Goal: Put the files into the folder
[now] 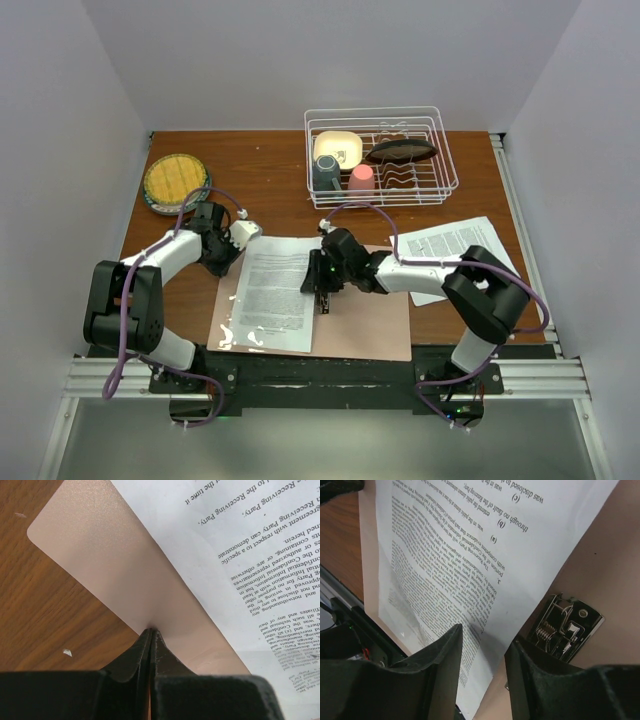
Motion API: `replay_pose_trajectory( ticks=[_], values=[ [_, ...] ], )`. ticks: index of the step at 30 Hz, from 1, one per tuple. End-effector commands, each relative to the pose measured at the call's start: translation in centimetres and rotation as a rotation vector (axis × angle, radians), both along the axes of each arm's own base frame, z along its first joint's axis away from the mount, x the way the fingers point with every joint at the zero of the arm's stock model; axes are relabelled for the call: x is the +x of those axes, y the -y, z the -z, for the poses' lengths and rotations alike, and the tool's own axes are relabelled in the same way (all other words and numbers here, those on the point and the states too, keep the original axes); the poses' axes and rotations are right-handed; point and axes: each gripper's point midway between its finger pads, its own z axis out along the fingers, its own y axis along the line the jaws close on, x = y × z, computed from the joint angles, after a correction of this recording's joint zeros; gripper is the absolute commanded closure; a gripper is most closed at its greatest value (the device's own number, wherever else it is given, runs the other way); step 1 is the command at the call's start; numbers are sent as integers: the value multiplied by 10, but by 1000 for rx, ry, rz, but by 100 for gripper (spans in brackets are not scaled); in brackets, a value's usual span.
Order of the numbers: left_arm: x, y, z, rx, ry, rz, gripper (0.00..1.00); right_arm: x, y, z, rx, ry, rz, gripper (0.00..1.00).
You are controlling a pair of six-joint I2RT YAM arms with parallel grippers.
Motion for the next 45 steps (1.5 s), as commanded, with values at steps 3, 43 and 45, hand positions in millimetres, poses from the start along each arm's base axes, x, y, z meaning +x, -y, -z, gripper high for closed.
replay_pose_trajectory(
  ticks=[3, 43, 45],
  values=[
    [-15, 2, 4, -21, -50, 16, 96, -1, -9, -24, 107, -2, 37, 91],
    [-16, 2, 6, -22, -64, 16, 100, -2, -42, -18, 77, -60, 90, 100],
    [-17, 2, 7, -22, -67, 16, 100, -6, -42, -16, 69, -62, 83, 100]
  ],
)
